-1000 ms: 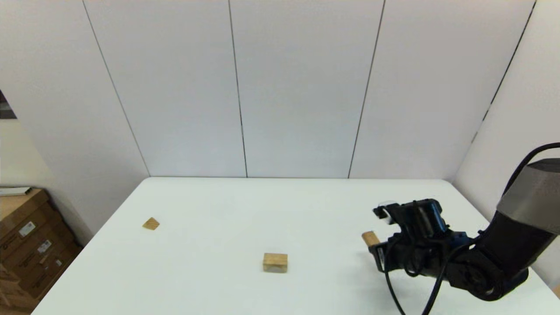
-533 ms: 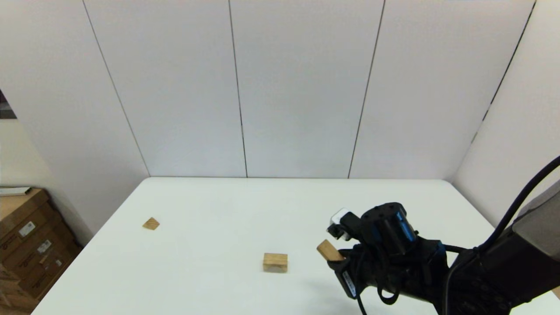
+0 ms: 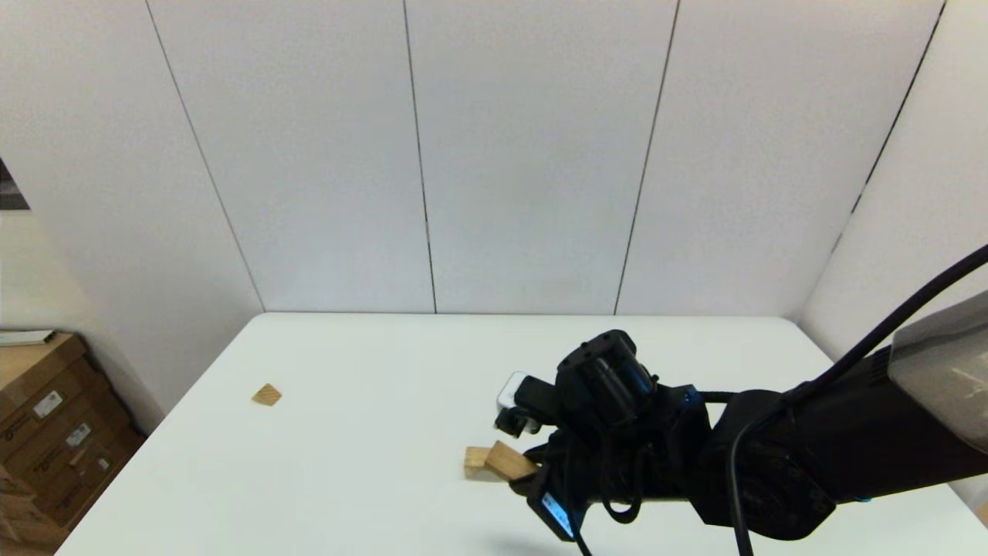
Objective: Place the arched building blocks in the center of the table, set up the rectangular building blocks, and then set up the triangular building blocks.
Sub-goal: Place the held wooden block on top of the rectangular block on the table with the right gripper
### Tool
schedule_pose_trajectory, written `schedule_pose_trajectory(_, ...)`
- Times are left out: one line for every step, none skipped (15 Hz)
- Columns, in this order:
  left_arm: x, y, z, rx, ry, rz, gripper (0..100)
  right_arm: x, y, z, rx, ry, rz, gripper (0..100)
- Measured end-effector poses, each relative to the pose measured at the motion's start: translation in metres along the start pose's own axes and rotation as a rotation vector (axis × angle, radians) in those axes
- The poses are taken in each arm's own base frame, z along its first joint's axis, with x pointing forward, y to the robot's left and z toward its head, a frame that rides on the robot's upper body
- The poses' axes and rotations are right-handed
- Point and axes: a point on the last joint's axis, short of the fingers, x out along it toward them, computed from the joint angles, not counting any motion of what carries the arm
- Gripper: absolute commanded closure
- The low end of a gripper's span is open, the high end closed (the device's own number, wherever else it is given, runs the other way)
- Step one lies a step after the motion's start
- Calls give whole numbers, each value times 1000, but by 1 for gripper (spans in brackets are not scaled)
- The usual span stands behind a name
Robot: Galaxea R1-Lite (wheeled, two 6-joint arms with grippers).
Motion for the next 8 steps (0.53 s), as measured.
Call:
schedule_pose_trajectory(0, 0, 0, 0, 0, 0, 0, 4, 1, 1, -28, -3, 29, 100)
schedule_pose_trajectory(0, 0, 0, 0, 0, 0, 0, 9, 0, 0, -56, 1, 43, 100)
schedule_pose_trajectory(0, 0, 0, 0, 0, 0, 0, 17, 0, -1, -86, 13, 52, 100)
schedule_pose_trajectory(0, 0, 0, 0, 0, 0, 0, 23, -1, -4, -108, 23, 59, 100)
schedule_pose_trajectory(0, 0, 0, 0, 0, 0, 0, 30, -2, -5, -127, 26, 74, 100)
schedule_pose_trajectory(0, 0, 0, 0, 0, 0, 0, 35, -5, -6, -136, 22, 100, 100)
schedule_pose_trajectory(0, 0, 0, 0, 0, 0, 0, 39, -9, -8, -143, 15, 127, 100)
schedule_pose_trajectory(0, 0, 0, 0, 0, 0, 0, 41, -14, -9, -154, 7, 147, 100)
